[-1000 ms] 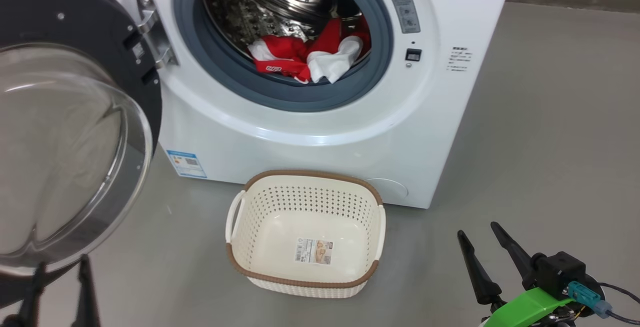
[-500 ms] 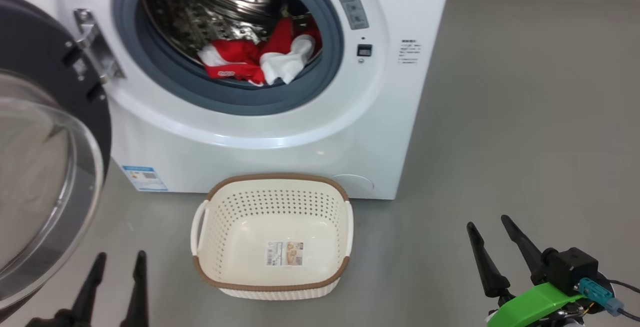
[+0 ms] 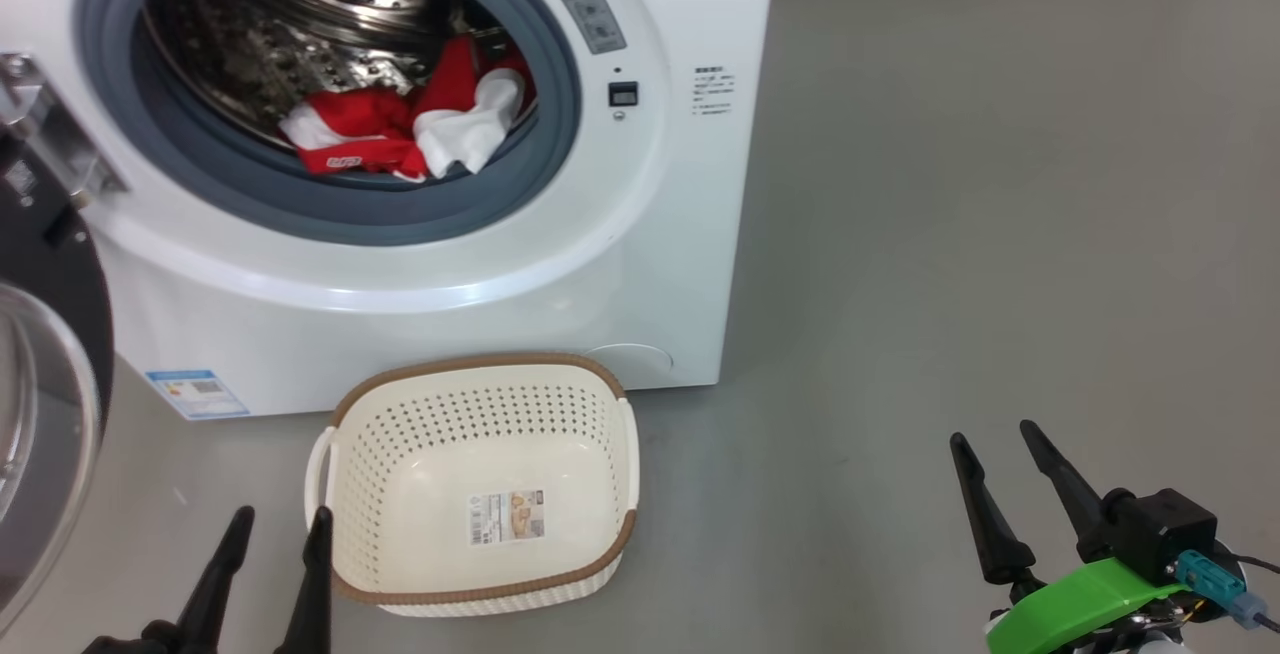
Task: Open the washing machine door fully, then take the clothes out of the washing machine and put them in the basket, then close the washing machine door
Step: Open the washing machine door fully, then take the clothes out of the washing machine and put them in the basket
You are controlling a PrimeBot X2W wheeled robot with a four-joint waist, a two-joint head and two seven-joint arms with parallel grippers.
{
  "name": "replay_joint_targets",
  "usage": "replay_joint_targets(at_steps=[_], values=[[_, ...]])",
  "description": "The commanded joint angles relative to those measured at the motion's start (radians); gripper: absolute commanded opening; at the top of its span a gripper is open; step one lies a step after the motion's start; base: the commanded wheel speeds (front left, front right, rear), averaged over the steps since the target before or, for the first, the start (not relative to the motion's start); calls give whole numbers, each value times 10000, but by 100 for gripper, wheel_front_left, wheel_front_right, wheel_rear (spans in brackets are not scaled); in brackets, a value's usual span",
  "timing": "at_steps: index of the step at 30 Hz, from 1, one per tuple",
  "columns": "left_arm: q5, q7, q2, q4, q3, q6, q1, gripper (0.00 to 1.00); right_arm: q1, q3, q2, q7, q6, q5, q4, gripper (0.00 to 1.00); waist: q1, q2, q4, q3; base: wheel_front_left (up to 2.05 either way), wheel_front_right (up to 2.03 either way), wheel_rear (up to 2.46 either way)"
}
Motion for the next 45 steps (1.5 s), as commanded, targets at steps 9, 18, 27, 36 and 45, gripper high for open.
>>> replay_joint_targets(at_steps=[9,18,27,36,45], values=[[-76,-80,226,-324,197,-55,-108,100,8,-39,-107,-105,50,-86,-385,100,0,0,-462,25,0,0,0],[-36,-80,219,-342,339,-55,-89,100,10,-32,-97,-105,50,-103,-378,100,0,0,-482,-8,0,0,0],[-48,-80,190,-340,360,-55,-149,100,-8,5,-110,-105,50,-109,-388,100,0,0,-407,-11,0,-2,1],[-109,-80,242,-370,333,-56,-227,100,-28,65,-110,-105,50,-93,-381,100,0,0,-377,21,52,-87,35],[-137,-80,298,-378,329,-56,-399,100,-98,46,-60,-105,50,-113,-419,100,0,0,-366,218,118,-153,35]])
